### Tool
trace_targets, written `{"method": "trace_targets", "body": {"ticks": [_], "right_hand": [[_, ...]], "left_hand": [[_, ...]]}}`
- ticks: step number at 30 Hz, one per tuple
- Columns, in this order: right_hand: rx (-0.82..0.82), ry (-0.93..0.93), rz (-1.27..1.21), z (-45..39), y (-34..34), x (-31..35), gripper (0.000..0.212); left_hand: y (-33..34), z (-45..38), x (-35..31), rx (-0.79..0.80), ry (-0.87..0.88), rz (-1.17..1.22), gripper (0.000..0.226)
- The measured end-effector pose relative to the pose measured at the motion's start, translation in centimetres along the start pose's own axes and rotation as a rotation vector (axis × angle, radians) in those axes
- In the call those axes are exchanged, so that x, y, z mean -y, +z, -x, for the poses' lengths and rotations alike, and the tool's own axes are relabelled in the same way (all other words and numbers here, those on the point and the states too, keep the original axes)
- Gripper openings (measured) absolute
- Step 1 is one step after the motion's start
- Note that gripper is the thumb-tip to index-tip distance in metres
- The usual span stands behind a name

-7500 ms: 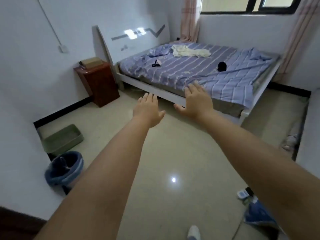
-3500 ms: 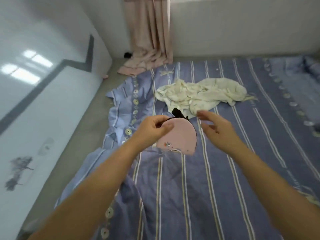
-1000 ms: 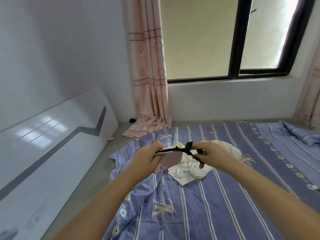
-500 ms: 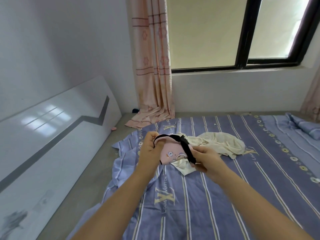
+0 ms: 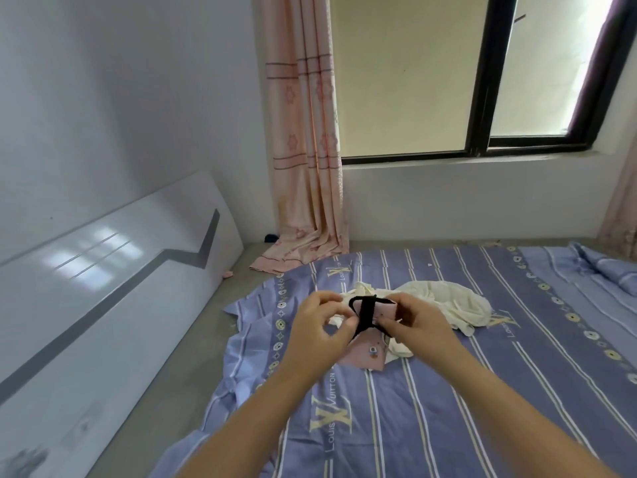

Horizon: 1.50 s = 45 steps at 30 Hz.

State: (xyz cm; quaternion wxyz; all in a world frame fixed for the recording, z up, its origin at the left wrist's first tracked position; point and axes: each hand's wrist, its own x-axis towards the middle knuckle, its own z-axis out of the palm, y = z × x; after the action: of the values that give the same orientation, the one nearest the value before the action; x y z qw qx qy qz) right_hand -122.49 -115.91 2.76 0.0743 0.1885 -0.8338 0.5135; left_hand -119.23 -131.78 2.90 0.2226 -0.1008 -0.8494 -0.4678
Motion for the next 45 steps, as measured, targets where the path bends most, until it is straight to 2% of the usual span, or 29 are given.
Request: {"method": "trace_targets", "body": {"ticks": [1,3,6,9,12,14,15,16,17,19,20,22,24,26,28,30,32,35,38,42,45], "right_hand": [[-0.002,-0.014,0.023,-0.1,-0.1,0.3,0.017],[0.021,-0.057,0.088,-0.5,-0.5,0.6,0.014],[0.102,-0.096,0.150,-0.7,-0.9,1.1,0.010],[0.089,-0.086,0.148,-0.7,-1.2,0.9,0.015],[0.010,-0.060,0.079,-0.5,-1.8,0.2,0.016],[-0.016,-0.030,-0.024,-0.1,-2.1,-0.2,0.027],[-0.014,-0.016,-0.076,0.0,-2.2,-0.4,0.032],[-0.010,-0.008,-0.110,0.2,-2.3,-0.4,0.034],[-0.005,-0.002,-0.126,0.3,-2.2,-0.4,0.035],[0.006,0.009,-0.113,0.4,-2.2,-0.3,0.034],[0.010,0.012,-0.103,0.4,-2.3,-0.1,0.033],[0.029,0.024,-0.112,0.5,-2.3,0.1,0.030],[0.091,0.018,-0.098,0.4,-2.1,0.4,0.022],[0.151,0.005,-0.093,0.3,-1.4,0.8,0.013],[0.176,0.008,-0.139,0.1,-0.6,1.4,0.021],[0.160,0.020,-0.188,0.2,0.0,1.8,0.029],[0.183,0.024,-0.249,0.4,1.1,2.4,0.029],[0.259,0.025,-0.294,1.2,3.8,3.2,0.030],[0.367,-0.003,-0.266,2.3,7.9,3.7,0.034],[0.707,-0.076,-0.153,5.6,16.3,4.5,0.034],[1.014,-0.190,-0.063,11.0,23.9,5.8,0.012]], "left_hand": [[0.1,-0.3,-0.4,-0.007,0.004,-0.080,0.004],[0.4,-1.0,-0.7,-0.030,0.005,-0.201,0.017],[0.6,-1.8,-1.7,-0.017,0.000,-0.231,0.018],[1.2,-2.4,-2.2,0.071,-0.036,-0.222,0.018],[1.5,-3.2,-2.4,0.023,-0.290,-0.030,0.029],[1.4,-3.6,-2.2,-0.066,-0.527,0.299,0.033],[1.3,-3.5,-2.1,-0.060,-0.633,0.444,0.035],[1.2,-3.2,-1.9,0.010,-0.705,0.507,0.035],[1.2,-2.7,-1.6,0.136,-0.734,0.467,0.034],[1.2,-1.9,-1.1,0.341,-0.696,0.298,0.032],[1.1,-1.7,-0.8,0.362,-0.656,0.234,0.030],[0.7,-1.6,-0.3,0.227,-0.523,0.166,0.022],[-0.4,-1.6,-0.6,0.152,-0.380,0.227,0.022],[-1.5,-1.3,-0.8,0.278,-0.265,0.166,0.022],[-2.4,-0.9,-1.0,0.339,-0.211,0.028,0.012],[-3.2,-0.5,-0.8,0.262,-0.234,0.040,0.012],[-4.5,0.4,-0.4,0.162,-0.330,0.123,0.017],[-6.6,2.7,0.9,0.030,-0.542,0.219,0.028],[-8.5,7.0,2.8,-0.186,-0.791,0.341,0.035],[-11.5,16.8,4.6,-0.547,-0.999,0.362,0.034],[-13.5,26.9,4.8,-0.710,-1.171,0.251,0.023]]}}
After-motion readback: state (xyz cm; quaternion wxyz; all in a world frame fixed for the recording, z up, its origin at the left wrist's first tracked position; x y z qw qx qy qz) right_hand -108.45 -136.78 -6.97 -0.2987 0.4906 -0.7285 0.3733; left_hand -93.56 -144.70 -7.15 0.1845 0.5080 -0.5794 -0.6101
